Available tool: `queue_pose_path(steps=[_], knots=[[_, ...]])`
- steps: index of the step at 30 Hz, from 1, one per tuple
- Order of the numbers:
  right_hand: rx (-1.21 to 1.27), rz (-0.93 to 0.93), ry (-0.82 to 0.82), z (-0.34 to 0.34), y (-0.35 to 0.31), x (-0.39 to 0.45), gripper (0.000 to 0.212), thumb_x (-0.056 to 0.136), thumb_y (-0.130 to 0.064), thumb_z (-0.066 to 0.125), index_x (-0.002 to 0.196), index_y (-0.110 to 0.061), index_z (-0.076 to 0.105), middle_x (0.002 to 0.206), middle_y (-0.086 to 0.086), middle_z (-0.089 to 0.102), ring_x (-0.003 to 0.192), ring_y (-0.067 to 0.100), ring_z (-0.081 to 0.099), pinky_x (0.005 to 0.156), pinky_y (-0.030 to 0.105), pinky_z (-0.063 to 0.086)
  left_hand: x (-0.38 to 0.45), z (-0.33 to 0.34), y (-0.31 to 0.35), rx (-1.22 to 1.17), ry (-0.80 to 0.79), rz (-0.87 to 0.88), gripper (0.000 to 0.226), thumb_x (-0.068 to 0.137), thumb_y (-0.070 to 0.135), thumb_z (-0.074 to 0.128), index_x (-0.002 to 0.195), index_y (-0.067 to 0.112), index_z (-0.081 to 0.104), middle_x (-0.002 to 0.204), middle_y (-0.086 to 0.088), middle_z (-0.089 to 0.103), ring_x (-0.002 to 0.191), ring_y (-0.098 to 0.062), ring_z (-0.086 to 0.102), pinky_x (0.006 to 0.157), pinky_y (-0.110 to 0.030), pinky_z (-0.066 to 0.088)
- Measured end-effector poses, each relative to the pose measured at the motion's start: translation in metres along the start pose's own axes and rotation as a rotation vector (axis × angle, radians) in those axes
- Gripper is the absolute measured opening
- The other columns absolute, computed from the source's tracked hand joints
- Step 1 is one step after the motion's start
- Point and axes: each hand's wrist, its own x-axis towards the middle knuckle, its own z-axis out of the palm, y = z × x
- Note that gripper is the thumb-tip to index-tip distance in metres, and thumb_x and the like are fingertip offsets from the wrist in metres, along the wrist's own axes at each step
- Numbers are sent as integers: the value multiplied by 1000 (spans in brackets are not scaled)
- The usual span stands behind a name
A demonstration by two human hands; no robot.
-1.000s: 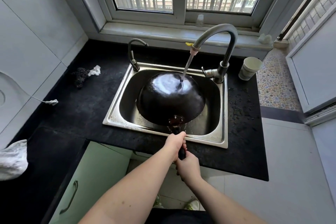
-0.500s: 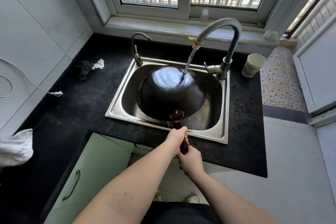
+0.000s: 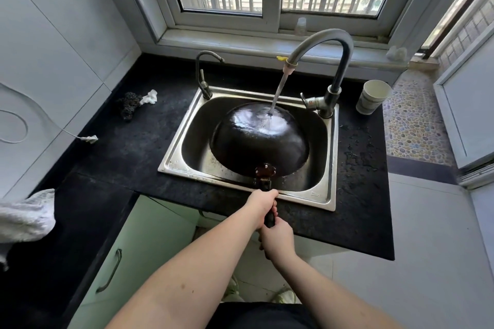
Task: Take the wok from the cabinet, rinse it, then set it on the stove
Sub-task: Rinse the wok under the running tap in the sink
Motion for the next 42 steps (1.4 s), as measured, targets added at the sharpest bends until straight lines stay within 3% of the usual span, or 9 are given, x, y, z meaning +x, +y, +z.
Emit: queue_pose_path(steps=[3,10,12,14,16,24,30,36,42], knots=[[56,38,-6,4,0,-1,18,79,-25,52,78,-10,60,62,11,61,45,23,55,41,26,39,1,0,0,48,-10,14,64,88,22,52,144,0,33,47,1,47,44,-14,44,50,-24,44],[92,59,-34,11,-7,-7,19,84,-24,50,82,-8,60,62,11,61,46,23,55,41,25,37,1,-10,2,91,22,0,69,84,27,55,146,6,34,52,0,50,51,-15,47,58,-29,47],[80,57,-34,12,-9,-7,20,85,-26,50,79,-9,60,62,11,62,47,24,57,40,25,37,-5,-10,5,69,29,-14,58,84,25,55,138,6,43,53,0,48,49,-15,45,57,-28,44],[48,40,-38,11,-10,-8,22,85,-28,50,78,-11,60,63,11,63,47,24,58,39,24,39,-6,-12,5,22,9,-37,14,85,21,54,90,8,58,51,0,43,45,-15,41,54,-26,40],[3,10,-33,8,-11,-9,20,85,-28,51,77,-12,60,63,11,64,47,24,60,38,25,41,-4,-13,3,-16,-5,-43,27,87,19,54,63,15,43,48,2,40,43,-13,37,53,-26,38],[-66,-31,-24,5,-12,-12,20,82,-29,53,76,-12,60,65,10,66,47,23,63,39,25,43,-6,-19,6,-89,-46,-63,26,85,14,52,62,17,40,50,3,37,44,-12,34,50,-24,37],[-31,-66,-80,1,-18,-7,12,77,-18,57,77,-6,61,58,10,63,42,20,59,43,29,45,-9,-26,14,16,-129,-96,32,91,17,50,61,6,52,48,-4,56,59,-20,55,60,-28,48],[104,-48,-188,4,-29,-12,9,83,-15,54,75,-10,56,53,7,54,39,16,49,41,20,35,-15,-39,23,97,-140,-54,33,91,17,56,59,11,47,44,-1,50,54,-16,62,63,-28,50],[443,92,-286,9,-47,-9,6,85,-8,52,84,-13,51,47,0,44,35,9,36,34,18,27,-20,-45,37,107,-209,-53,37,95,22,53,60,12,46,44,2,50,69,-15,59,70,-28,49]])
